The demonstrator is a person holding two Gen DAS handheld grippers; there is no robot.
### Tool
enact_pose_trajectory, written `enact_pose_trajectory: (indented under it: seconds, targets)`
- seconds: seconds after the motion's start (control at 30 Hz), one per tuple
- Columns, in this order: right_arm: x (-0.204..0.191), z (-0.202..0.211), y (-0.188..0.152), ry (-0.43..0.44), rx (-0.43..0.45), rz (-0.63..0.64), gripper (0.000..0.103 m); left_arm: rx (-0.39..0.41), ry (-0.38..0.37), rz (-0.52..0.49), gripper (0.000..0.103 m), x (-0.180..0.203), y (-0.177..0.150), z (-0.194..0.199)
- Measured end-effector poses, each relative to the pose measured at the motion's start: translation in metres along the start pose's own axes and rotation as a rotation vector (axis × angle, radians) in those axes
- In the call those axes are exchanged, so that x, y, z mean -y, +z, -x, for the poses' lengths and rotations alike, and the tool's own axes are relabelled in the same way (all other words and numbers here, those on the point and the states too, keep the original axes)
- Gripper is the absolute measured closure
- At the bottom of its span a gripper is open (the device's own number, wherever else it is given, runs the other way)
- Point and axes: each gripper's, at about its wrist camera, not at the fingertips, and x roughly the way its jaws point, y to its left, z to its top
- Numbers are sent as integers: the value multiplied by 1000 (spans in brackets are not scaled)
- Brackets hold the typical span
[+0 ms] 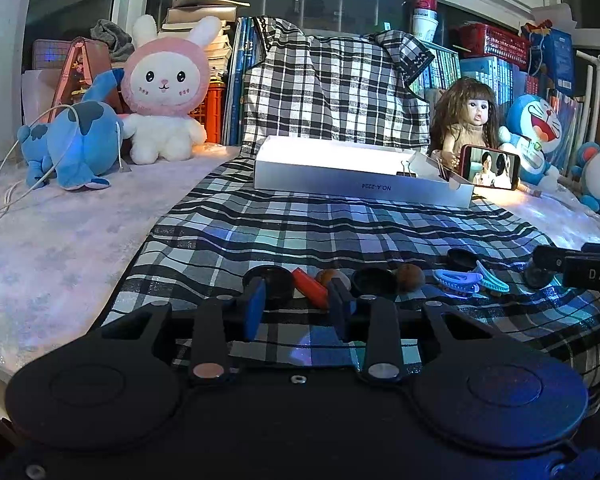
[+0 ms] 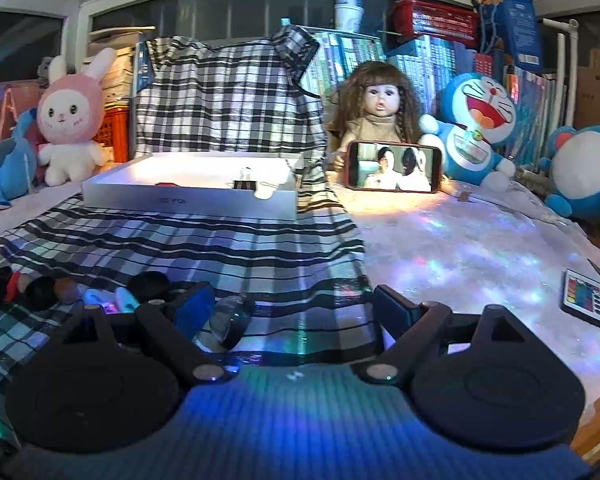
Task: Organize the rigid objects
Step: 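Grasp the clear dome cap with the right tool while the left tool grasps a black round cap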
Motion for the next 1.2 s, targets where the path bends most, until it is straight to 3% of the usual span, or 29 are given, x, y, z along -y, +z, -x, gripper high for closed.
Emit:
enact_pose_trajectory:
  seconds: [0.27, 0.47, 0.63, 0.73, 1.2]
  targets:
    - [6, 2, -5, -32, -4, 7, 12, 38, 26, 7, 70, -2, 2, 4]
    - [-8, 5, -5, 19, 4, 86, 29, 48, 46, 3, 70, -2, 3, 3]
    - [-15, 1, -5, 30, -12, 107, 53, 46, 55, 0, 70, -3, 2, 2]
    - [-16, -2, -4, 40, -23, 101, 63, 44, 57, 2, 70, -4, 2, 1]
    - [-15, 7, 5, 49, 20, 84, 64, 46, 61, 2, 70, -5, 1, -4]
